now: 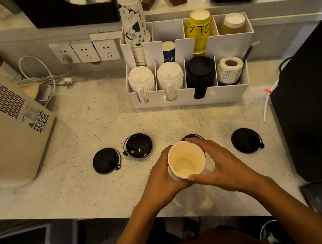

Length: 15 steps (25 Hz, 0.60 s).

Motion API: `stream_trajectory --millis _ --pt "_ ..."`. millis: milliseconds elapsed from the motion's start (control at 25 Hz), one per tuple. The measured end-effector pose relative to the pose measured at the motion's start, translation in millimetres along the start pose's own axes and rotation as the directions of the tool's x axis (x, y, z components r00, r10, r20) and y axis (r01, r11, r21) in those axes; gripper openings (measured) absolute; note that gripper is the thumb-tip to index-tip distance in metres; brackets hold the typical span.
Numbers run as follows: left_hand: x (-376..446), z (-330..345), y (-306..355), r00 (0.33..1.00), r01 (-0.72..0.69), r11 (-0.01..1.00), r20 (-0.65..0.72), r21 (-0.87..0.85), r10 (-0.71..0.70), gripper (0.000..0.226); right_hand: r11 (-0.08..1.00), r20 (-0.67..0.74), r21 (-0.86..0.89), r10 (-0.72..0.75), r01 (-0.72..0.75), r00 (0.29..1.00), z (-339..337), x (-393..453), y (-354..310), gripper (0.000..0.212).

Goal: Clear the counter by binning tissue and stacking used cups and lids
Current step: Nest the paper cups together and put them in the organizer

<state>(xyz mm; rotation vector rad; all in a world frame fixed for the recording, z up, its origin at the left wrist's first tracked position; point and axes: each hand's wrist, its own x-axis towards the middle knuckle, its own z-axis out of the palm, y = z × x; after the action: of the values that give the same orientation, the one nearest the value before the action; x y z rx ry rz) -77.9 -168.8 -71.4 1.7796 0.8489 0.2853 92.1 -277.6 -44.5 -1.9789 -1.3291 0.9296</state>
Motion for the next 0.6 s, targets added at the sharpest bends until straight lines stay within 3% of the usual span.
stream_trajectory --millis 240,400,480,600 --pt "-1.2 2.8 -1.4 1.000 -0.008 1.000 -0.010 -0.015 0.007 0.084 0.994 0.011 -0.112 0.022 -0.020 1.000 0.4 1.6 -3.4 0.094" --pt "-2.9 4.8 -0.7 0.999 0.024 0.999 -0.022 -0.035 -0.025 0.078 0.976 -0.166 -0.219 -0.041 0.004 0.985 19.8 17.3 -29.2 0.072" --pt "-3.1 5.5 -2.1 1.000 0.021 0.999 -0.009 -0.028 -0.021 0.080 0.942 -0.190 -0.336 -0.070 0.002 0.979 30.9 29.4 -42.3 0.063" --pt "-1.7 7.4 -4.6 1.000 0.023 0.998 -0.002 -0.052 -0.023 0.084 0.870 -0.217 -0.480 0.010 -0.115 0.976 41.7 42.6 -49.3 0.062"
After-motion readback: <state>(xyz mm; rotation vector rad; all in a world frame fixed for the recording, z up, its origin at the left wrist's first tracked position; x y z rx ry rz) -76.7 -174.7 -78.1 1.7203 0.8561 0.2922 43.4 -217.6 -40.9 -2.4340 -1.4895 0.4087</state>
